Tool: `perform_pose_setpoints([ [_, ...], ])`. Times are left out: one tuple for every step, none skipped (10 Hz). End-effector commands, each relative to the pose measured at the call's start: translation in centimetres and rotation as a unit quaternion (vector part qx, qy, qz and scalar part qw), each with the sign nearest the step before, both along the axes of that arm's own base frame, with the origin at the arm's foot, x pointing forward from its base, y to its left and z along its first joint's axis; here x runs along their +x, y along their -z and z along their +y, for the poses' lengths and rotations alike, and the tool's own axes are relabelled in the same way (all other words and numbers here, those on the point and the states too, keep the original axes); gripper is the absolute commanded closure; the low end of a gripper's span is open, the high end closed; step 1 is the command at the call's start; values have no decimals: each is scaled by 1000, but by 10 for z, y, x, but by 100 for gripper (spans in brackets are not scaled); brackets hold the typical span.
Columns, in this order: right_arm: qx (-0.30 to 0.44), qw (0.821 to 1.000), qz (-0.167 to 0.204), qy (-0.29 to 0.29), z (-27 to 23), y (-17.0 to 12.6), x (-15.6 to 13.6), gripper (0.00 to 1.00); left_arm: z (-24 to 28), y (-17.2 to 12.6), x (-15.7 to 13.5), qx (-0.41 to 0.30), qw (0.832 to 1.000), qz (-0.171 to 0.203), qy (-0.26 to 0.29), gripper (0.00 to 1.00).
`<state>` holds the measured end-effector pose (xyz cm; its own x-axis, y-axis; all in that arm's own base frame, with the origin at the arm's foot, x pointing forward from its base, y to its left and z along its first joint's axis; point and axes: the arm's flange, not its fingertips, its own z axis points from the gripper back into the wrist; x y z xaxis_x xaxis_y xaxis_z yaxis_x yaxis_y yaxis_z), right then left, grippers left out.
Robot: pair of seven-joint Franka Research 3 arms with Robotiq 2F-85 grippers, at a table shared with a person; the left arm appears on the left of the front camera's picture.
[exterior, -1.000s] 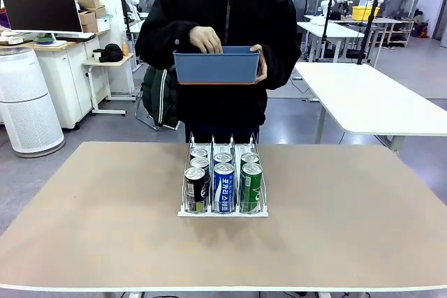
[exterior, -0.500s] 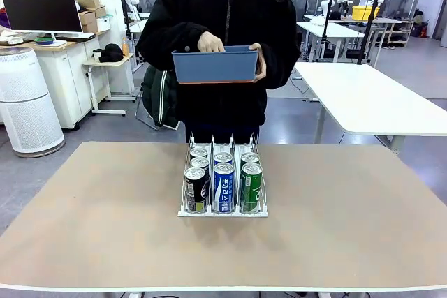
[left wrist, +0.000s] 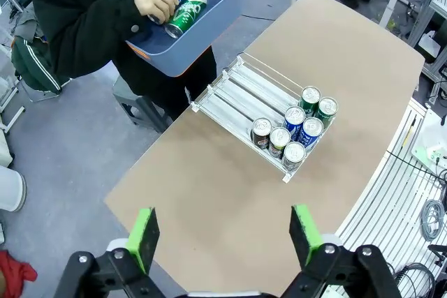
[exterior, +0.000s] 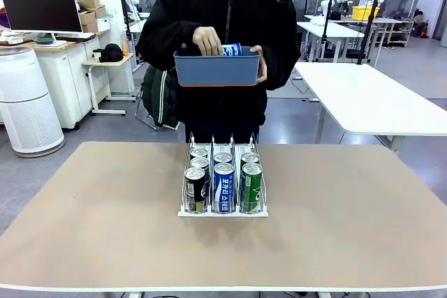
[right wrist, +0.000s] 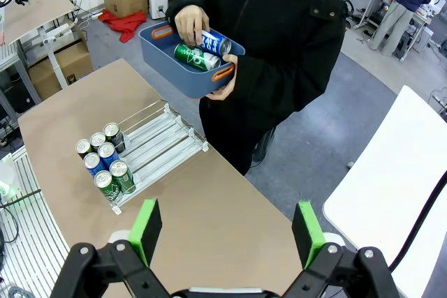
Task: Fill the beverage cans into the dispenser.
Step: Pick up the Ionic drink handed by the human.
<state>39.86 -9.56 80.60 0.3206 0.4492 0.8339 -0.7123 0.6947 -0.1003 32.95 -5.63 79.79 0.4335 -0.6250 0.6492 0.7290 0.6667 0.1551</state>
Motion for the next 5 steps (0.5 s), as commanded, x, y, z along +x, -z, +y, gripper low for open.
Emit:
perform_pose_setpoints([
  [2, 1000, 1, -2, 1, 1, -1, 0, 1, 1, -2, -2, 1000, 2, 4, 0],
  [2, 1000, 1, -2, 1, 1, -1, 0, 1, 1, -2, -2, 1000, 2, 4, 0],
  [2, 1000, 1, -2, 1, 1, -1, 0, 1, 1, -2, -2, 1000, 2, 4, 0],
  [2, 1000, 1, -2, 1, 1, -1, 0, 1, 1, -2, -2, 1000, 2, 4, 0],
  [2, 1000, 1, -2, 1, 1, -1, 0, 1, 1, -2, -2, 1000, 2, 4, 0],
])
